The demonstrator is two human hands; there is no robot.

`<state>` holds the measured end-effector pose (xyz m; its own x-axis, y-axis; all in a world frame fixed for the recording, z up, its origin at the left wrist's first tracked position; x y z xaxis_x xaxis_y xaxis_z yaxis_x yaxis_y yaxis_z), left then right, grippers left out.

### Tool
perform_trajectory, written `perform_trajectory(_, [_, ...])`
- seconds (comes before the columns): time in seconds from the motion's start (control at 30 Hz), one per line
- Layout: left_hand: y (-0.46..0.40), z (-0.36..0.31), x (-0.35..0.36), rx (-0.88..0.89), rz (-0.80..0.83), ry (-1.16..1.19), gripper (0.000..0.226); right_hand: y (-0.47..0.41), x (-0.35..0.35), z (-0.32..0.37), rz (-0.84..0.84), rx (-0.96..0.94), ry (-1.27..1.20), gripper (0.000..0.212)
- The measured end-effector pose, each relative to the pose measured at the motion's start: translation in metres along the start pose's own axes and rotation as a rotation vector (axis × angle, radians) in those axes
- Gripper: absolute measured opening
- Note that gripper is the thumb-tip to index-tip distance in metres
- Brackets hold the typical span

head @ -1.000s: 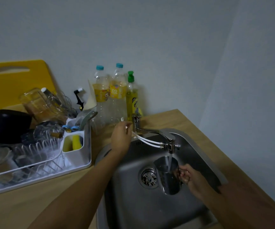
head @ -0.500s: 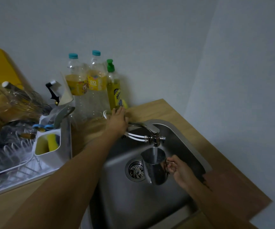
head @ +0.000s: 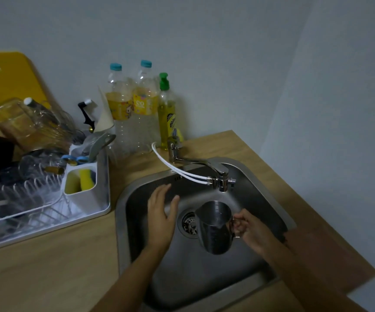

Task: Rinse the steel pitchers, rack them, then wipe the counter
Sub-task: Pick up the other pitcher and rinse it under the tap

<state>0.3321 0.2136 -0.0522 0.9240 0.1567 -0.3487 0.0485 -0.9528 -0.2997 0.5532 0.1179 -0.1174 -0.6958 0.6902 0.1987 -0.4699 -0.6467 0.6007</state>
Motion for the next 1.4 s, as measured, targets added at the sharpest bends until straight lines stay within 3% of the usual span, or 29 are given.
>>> perform_trajectory(0.17, [0.055,0.004,0.005,-0.295,0.609,0.108,0.071,0.02,0.011,-0.009,0.097,0.02,0.038,0.022])
perform_trajectory(0.23, [0.069,0.005,0.003,-0.3,0.722,0.074,0.062,0.028,0.019,-0.01,0.109,0.022,0.042,0.023])
perform_trajectory(0.33, [0.077,0.014,-0.005,-0.37,0.673,0.13,0.049,0.034,0.032,-0.01,0.15,0.0,0.08,0.032])
perform_trajectory(0.47, [0.094,0.028,-0.008,-0.585,0.544,0.291,0.044,0.035,0.056,-0.005,0.207,-0.104,0.24,0.023])
perform_trajectory(0.63, [0.112,0.016,0.01,-0.869,0.487,0.766,0.031,0.029,0.078,0.014,0.175,-0.31,0.584,0.008])
perform_trajectory(0.73, [0.115,0.01,0.015,-0.987,0.455,0.907,0.032,0.024,0.082,0.024,0.068,-0.37,0.821,0.022])
perform_trajectory(0.93, [0.118,0.013,0.026,-1.058,0.393,0.938,0.038,0.031,0.097,0.044,0.052,-0.472,1.067,0.041])
perform_trajectory(1.2, [0.12,0.011,0.027,-1.136,0.227,1.017,0.03,0.038,0.108,0.045,0.126,-0.539,1.125,0.029])
perform_trajectory(1.4, [0.119,0.0,0.022,-1.201,0.061,1.115,0.02,0.053,0.132,0.051,0.205,-0.546,1.14,0.035])
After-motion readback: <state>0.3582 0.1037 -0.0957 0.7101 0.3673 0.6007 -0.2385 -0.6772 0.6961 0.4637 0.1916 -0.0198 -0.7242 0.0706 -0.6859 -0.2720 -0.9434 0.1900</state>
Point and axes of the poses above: each hand's wrist, its own y-axis away from the middle knuckle, its own x-axis out of the palm, z = x × y, the point moved 5 cm from there along -y, towards the middle knuckle, and after that the axes turned 14 degrees about -z, right-handed, at the moved point
